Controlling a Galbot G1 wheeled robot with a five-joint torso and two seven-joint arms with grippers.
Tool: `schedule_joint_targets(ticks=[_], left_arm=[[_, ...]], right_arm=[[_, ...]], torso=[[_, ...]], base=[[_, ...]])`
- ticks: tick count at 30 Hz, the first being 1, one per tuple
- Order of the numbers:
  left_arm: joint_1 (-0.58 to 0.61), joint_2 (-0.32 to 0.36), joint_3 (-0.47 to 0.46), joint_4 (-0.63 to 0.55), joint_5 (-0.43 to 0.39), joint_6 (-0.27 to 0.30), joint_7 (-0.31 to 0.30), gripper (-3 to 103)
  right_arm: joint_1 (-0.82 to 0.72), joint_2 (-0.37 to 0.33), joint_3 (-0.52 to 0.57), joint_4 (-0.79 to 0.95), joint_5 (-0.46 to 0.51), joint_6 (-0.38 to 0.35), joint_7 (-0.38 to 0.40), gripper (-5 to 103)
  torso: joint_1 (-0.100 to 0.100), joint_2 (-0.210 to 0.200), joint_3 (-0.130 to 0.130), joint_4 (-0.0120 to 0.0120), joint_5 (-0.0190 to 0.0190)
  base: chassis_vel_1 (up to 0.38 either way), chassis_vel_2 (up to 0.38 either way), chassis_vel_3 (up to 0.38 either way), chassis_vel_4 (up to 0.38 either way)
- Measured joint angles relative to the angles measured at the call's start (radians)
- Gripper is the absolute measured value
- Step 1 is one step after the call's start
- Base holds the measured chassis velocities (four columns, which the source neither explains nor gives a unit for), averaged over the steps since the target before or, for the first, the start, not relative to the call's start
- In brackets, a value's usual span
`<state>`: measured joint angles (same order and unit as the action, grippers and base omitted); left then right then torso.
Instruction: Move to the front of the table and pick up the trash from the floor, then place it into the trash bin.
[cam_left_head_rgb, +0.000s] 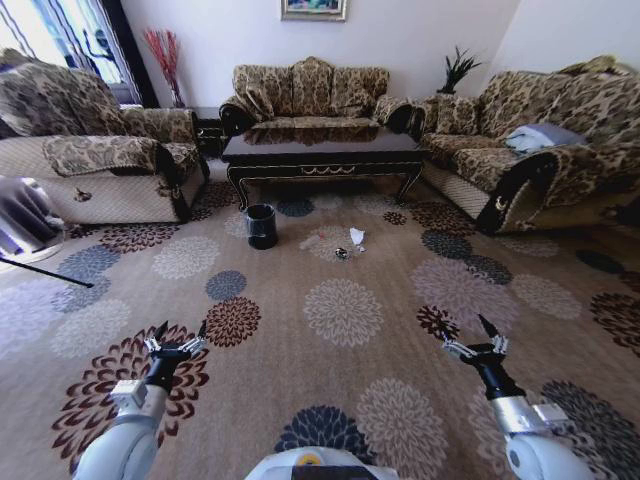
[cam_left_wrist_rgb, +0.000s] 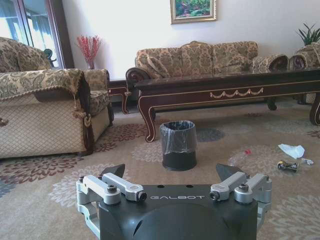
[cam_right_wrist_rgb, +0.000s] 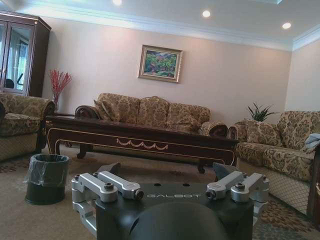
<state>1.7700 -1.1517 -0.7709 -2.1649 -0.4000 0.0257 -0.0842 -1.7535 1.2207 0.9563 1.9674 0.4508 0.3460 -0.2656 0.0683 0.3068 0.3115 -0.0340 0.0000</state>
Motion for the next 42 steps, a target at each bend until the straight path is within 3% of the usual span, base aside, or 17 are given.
schedule_joint_targets(ticks=[42], left_arm=[[0.005,-0.004,0.004,0.001,0.013,0.001,0.0,100]], right_arm=[[-0.008,0.005,-0.003,0.008,-0.007,0.005,-0.003,100]], torso=[[-0.042,-0.162,-0.119,0.0,0.0]], base=[[0.0,0.0,0.0,0.0]])
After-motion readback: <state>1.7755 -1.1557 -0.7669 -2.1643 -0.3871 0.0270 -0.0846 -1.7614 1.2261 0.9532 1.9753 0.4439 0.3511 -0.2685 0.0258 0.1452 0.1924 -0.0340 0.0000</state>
